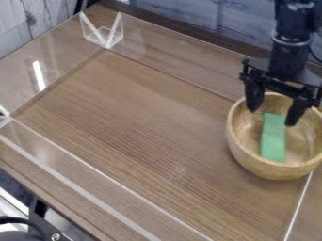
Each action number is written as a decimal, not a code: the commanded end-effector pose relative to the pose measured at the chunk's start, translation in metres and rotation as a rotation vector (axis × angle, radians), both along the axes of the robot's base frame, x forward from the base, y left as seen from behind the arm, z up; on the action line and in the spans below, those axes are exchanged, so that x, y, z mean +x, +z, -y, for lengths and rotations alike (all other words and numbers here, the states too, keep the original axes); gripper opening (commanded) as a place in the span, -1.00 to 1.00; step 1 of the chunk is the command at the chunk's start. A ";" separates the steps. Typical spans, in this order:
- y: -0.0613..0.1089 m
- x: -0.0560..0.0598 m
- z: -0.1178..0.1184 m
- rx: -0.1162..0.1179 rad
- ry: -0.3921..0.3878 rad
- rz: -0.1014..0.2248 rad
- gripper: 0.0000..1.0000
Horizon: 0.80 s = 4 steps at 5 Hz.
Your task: Put green stick into wooden bowl
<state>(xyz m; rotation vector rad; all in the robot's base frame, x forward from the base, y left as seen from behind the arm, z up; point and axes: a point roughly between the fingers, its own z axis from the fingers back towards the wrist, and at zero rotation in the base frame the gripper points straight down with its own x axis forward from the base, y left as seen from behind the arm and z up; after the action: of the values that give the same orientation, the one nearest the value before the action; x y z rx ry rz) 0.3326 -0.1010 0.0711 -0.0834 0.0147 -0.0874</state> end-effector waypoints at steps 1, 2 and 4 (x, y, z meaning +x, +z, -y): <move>0.052 0.011 -0.008 -0.039 0.024 0.109 1.00; 0.057 0.013 -0.013 -0.049 -0.001 0.114 1.00; 0.046 0.015 -0.004 -0.051 -0.041 0.101 1.00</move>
<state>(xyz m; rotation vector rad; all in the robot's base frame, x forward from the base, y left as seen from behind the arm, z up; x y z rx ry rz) 0.3390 -0.0951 0.0971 -0.1183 -0.0196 -0.1321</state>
